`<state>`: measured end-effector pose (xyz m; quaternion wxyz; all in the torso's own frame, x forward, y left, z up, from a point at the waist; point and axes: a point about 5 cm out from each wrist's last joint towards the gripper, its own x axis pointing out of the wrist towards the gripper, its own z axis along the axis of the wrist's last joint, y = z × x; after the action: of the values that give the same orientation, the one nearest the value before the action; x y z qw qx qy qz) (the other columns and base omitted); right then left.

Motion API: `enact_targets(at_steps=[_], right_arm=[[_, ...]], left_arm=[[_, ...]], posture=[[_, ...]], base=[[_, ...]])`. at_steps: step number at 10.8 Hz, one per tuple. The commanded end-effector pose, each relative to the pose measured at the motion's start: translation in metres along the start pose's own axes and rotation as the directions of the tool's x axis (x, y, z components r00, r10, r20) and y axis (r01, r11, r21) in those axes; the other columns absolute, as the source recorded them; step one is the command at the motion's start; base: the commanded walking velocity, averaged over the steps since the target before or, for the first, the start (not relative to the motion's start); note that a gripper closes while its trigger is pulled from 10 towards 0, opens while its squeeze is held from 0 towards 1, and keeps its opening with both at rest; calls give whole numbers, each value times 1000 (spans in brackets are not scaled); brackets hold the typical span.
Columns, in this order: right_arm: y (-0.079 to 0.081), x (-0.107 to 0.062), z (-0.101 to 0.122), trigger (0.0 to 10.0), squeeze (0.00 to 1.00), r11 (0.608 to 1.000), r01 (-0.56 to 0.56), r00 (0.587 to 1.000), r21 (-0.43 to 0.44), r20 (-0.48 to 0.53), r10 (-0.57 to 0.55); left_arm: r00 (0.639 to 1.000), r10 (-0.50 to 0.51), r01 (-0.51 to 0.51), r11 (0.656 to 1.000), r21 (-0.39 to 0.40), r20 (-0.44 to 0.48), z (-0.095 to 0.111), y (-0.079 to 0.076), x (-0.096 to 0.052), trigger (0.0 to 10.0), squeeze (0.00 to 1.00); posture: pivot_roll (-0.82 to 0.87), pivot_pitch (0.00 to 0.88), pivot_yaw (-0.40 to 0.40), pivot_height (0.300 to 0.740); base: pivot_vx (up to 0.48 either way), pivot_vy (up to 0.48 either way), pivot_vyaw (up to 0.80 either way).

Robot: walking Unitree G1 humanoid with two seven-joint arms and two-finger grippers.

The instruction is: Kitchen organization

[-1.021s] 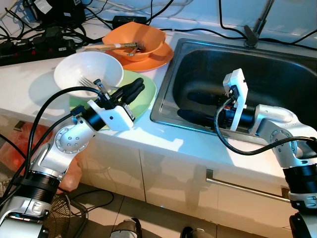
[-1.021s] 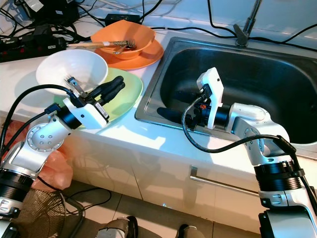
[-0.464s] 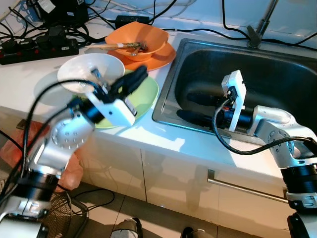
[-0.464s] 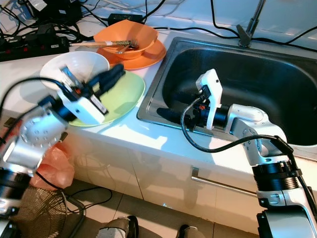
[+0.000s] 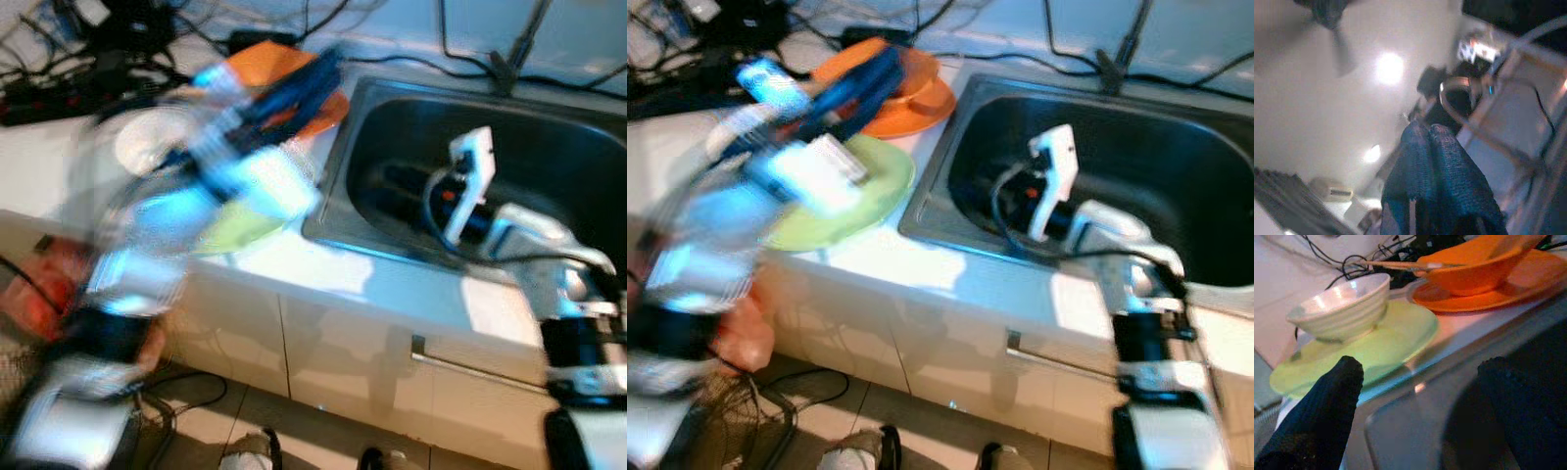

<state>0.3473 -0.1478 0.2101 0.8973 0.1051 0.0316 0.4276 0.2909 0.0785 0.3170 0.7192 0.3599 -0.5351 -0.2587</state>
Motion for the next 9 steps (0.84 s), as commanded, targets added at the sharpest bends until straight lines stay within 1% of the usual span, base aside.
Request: enact_targets(at_steps=[1, 2, 3, 4, 5, 6, 7, 8, 9], right_arm=[[-3, -2, 6, 10000, 0, 1000, 26, 999, -3, 26, -26], [-4, -1, 5, 10000, 0, 999, 47, 998, 4, 37, -47], [-5, 0, 4, 10000, 0, 998, 67, 996, 19, 50, -67], [-6, -2, 0, 10000, 0, 996, 86, 995, 16, 47, -86], [-16, -8, -4, 10000, 0, 983, 181, 982, 3, 46, -181], [-36, -20, -7, 10000, 0, 928, 373, 925, 4, 67, -373], [-40, -24, -8, 10000, 0, 909, 418, 906, 11, 78, -417], [-48, -30, -8, 10000, 0, 868, 497, 863, 8, 93, -496], [-54, -34, -6, 10000, 0, 822, 569, 815, 15, 123, -567]], left_arm=[[1000, 22, -22, 1000, -6, 7, 1, 2, 7, 0, 0], [996, 93, -92, 994, -65, 4, 0, 5, 21, 0, 0], [978, 209, -211, 968, -137, -26, -5, 15, 36, 0, 0], [963, 265, -270, 949, -164, -54, -9, 23, 41, 0, 0], [942, 320, -334, 922, -194, -102, -17, 33, 40, 0, 0], [881, 415, -469, 829, -304, -228, -36, 48, 32, 0, 0], [859, 436, -508, 789, -346, -268, -42, 50, 30, 0, 0], [799, 474, -601, 660, -451, -370, -56, 54, 24, 0, 0], [733, 488, -678, 469, -566, -474, -73, 56, 19, 0, 0]], posture=[[124, 122, 22, 740], [115, 119, 26, 740], [111, 118, 29, 740], [110, 119, 28, 740], [110, 123, 30, 740], [106, 128, 38, 740], [106, 128, 40, 740], [105, 130, 45, 740], [101, 133, 50, 740]], base=[[0, 0, 0], [0, 0, 0], [0, 0, 0], [0, 0, 0], [0, 0, 0], [0, 0, 0], [0, 0, 0], [0, 0, 0], [0, 0, 0]])
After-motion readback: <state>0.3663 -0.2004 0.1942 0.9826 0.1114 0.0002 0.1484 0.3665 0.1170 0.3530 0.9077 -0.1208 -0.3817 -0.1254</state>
